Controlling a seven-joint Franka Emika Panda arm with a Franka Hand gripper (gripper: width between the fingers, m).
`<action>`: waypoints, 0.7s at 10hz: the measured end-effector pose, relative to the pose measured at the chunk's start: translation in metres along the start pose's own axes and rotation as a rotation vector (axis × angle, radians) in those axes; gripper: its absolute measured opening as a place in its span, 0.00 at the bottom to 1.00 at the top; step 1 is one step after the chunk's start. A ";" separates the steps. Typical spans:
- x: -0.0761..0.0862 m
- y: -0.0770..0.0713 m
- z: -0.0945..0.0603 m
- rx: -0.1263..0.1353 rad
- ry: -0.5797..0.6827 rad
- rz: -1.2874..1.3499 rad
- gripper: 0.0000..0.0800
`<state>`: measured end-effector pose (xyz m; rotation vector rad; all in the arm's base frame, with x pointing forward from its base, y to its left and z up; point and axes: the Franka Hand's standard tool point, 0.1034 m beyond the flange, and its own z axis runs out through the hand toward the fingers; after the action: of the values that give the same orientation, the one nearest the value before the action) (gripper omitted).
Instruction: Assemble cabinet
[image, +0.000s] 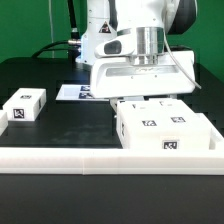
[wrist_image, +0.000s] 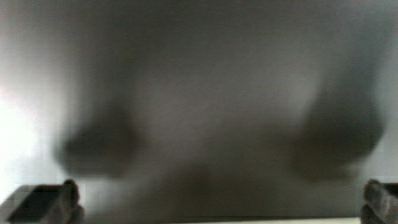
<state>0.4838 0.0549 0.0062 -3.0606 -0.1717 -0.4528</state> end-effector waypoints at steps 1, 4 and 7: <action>0.000 0.001 0.000 -0.001 0.003 0.000 0.86; 0.000 0.003 0.000 -0.003 0.007 -0.007 0.46; 0.000 0.003 0.001 -0.003 0.006 -0.008 0.24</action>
Offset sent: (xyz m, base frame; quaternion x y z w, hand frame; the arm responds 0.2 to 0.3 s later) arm 0.0024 -0.0039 -0.0045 0.0017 0.0075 -0.0048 1.0000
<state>0.4839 0.0522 0.0054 -3.0621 -0.1833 -0.4628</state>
